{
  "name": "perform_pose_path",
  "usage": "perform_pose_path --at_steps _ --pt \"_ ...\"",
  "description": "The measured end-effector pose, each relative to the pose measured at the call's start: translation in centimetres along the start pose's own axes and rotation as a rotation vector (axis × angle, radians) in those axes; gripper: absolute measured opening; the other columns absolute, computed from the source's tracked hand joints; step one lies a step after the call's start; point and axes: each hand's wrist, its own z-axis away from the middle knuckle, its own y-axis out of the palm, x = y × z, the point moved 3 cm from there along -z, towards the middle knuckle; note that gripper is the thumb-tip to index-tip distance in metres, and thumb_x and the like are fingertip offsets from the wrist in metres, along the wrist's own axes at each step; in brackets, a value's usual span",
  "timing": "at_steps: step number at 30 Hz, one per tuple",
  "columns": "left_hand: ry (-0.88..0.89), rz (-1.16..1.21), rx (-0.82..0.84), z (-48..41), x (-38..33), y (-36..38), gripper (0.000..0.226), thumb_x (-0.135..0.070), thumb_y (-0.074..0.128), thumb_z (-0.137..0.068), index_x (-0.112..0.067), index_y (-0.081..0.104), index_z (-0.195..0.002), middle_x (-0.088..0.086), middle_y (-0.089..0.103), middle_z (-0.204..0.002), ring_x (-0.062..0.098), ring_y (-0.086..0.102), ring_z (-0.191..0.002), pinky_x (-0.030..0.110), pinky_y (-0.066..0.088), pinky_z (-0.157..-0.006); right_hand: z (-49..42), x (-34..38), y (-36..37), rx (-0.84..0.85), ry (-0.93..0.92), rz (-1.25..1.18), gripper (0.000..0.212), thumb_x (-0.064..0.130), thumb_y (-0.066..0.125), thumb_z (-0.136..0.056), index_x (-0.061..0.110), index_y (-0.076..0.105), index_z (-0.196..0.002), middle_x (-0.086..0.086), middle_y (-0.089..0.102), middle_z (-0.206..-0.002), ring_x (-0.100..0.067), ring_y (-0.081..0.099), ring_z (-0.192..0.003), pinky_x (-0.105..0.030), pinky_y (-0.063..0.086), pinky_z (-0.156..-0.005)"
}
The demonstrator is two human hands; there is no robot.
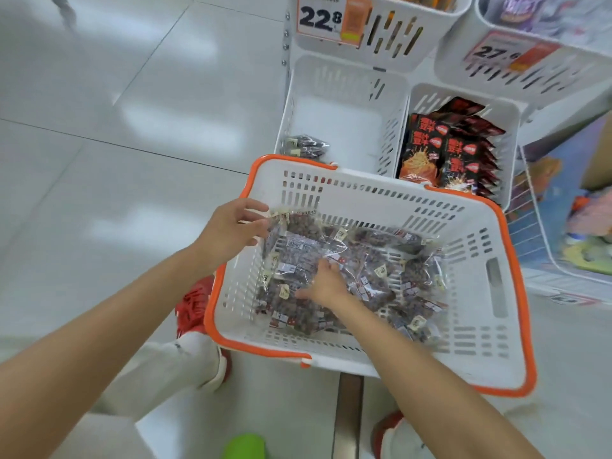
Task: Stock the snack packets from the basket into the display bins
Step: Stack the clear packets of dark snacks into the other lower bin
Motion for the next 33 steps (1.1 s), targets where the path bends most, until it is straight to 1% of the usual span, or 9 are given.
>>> perform_pose_path --at_steps 4,8,13,18,20,23,27,30,33 --pt "0.001 -0.005 0.012 0.4 -0.3 0.5 0.016 -0.007 0.061 -0.094 -0.018 0.063 -0.106 0.005 0.069 -0.094 0.012 0.067 -0.076 0.018 0.053 -0.066 -0.4 0.0 -2.4 -0.232 -0.140 0.030 0.098 0.054 0.070 -0.083 0.025 0.012 -0.157 -0.007 0.005 -0.164 -0.030 0.006 -0.151 -0.052 0.014 -0.121" --pt "-0.011 0.029 0.027 1.1 -0.4 0.9 0.018 -0.005 0.060 -0.094 -0.018 0.063 -0.107 0.008 0.069 -0.097 0.017 0.066 -0.080 0.022 0.053 -0.069 -1.3 0.8 -0.5 0.022 -0.376 0.364 0.102 0.057 0.068 -0.083 0.032 0.002 -0.157 -0.002 -0.011 -0.165 -0.025 -0.010 -0.151 -0.052 0.005 -0.120" --pt "-0.037 0.042 0.000 1.0 0.0 0.4 0.018 -0.006 0.062 -0.093 -0.012 0.063 -0.110 0.009 0.069 -0.097 0.017 0.067 -0.078 0.027 0.054 -0.074 -2.2 0.7 -1.5 -0.033 -0.480 0.402 0.074 0.029 0.066 -0.093 0.024 0.026 -0.154 -0.008 0.018 -0.162 -0.028 0.015 -0.149 -0.041 0.018 -0.120" --pt "-0.025 -0.016 0.052 0.0 0.6 1.1 0.026 -0.001 0.063 -0.092 -0.018 0.062 -0.111 0.008 0.064 -0.110 0.022 0.064 -0.099 0.030 0.056 -0.082 -0.4 1.2 -5.3 0.077 -0.420 -0.048 0.040 0.016 0.066 -0.092 0.021 0.060 -0.130 0.001 0.063 -0.129 -0.023 0.061 -0.117 -0.033 0.050 -0.096" --pt "0.064 -0.237 0.161 -0.2 0.6 2.0 0.053 -0.003 0.070 -0.087 -0.024 0.051 -0.132 -0.003 0.051 -0.135 0.015 0.051 -0.123 0.023 0.047 -0.097 1.9 2.0 -8.7 0.149 -0.381 -0.319 0.028 0.015 0.061 -0.094 0.018 0.065 -0.121 0.006 0.070 -0.111 -0.015 0.068 -0.100 -0.029 0.058 -0.083" --pt "0.148 -0.353 0.328 -0.5 -0.5 4.2 0.093 -0.009 0.082 -0.076 -0.031 0.029 -0.150 -0.016 0.034 -0.148 0.004 0.039 -0.126 0.002 0.039 -0.084 5.2 3.0 -13.2 0.286 -0.393 -0.583 0.023 0.015 0.061 -0.094 0.011 0.069 -0.115 -0.003 0.074 -0.106 -0.014 0.070 -0.095 -0.026 0.058 -0.079" --pt "-0.014 -0.178 0.241 -1.7 -0.5 4.3 0.057 -0.025 0.084 -0.074 -0.028 0.055 -0.123 0.003 0.063 -0.101 0.016 0.062 -0.085 0.033 0.056 -0.076 7.1 3.8 -14.1 0.326 -0.408 -0.781 0.019 0.005 0.056 -0.095 0.007 0.068 -0.108 -0.005 0.075 -0.104 -0.011 0.070 -0.085 -0.024 0.058 -0.075" --pt "-0.001 -0.165 0.233 -0.9 0.2 4.4 0.022 -0.023 0.082 -0.076 -0.018 0.072 -0.096 -0.004 0.070 -0.080 0.012 0.064 -0.073 0.018 0.051 -0.063 6.4 3.7 -12.6 0.318 -0.363 -0.891 0.026 0.022 0.048 -0.101 0.009 0.068 -0.111 -0.010 0.067 -0.119 -0.013 0.069 -0.088 -0.028 0.058 -0.077" --pt "0.014 0.050 0.118 -0.7 0.1 3.1 0.025 -0.013 0.079 -0.079 -0.018 0.072 -0.102 -0.001 0.076 -0.097 0.015 0.072 -0.091 0.020 0.055 -0.072 4.1 2.4 -10.3 0.154 -0.330 -0.683 0.027 0.026 0.048 -0.101 0.015 0.064 -0.120 -0.012 0.065 -0.121 -0.018 0.065 -0.101 -0.037 0.054 -0.097"
